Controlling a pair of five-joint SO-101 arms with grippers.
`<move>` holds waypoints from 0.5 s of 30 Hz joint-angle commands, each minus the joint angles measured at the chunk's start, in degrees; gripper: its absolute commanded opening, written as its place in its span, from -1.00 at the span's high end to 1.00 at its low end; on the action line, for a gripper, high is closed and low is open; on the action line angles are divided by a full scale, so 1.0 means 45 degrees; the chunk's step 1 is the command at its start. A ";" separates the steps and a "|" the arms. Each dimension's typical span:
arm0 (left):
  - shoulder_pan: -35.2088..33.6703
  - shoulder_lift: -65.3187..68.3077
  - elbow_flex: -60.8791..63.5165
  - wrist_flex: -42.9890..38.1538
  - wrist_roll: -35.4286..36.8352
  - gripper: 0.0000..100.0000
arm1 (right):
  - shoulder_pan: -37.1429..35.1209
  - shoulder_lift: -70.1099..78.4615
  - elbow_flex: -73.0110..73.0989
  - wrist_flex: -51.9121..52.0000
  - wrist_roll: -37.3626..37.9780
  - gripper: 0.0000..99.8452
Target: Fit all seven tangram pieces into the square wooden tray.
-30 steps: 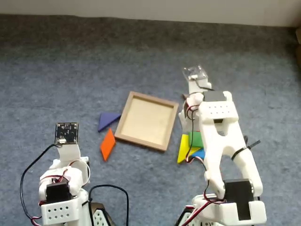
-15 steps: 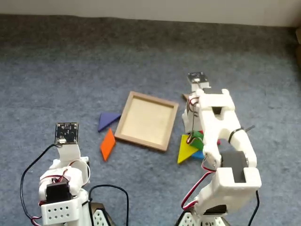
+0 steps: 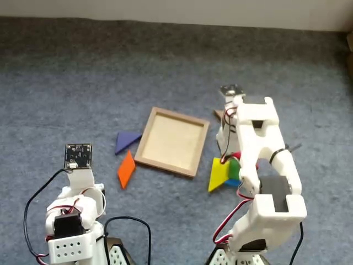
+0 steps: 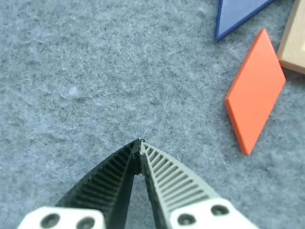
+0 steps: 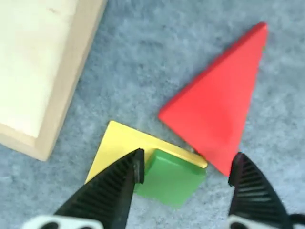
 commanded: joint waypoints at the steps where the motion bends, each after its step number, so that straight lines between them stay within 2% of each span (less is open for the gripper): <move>1: -0.0107 -0.0342 0.0244 0.0059 -0.0039 0.99 | 0.0244 -0.0166 -0.1123 0.0088 0.0117 0.28; 4: -0.0107 -0.0342 0.0244 0.0059 -0.0039 0.99 | 0.0225 -0.0147 -0.1319 -0.0186 0.0137 0.18; 10: -0.0107 -0.0342 0.0244 0.0059 -0.0039 0.99 | 0.0225 -0.0088 -0.1104 -0.1612 0.0176 0.17; 15: -0.0107 -0.0342 0.0244 0.0059 -0.0039 0.99 | 0.0147 0.1299 -0.0830 -0.1788 0.0176 0.17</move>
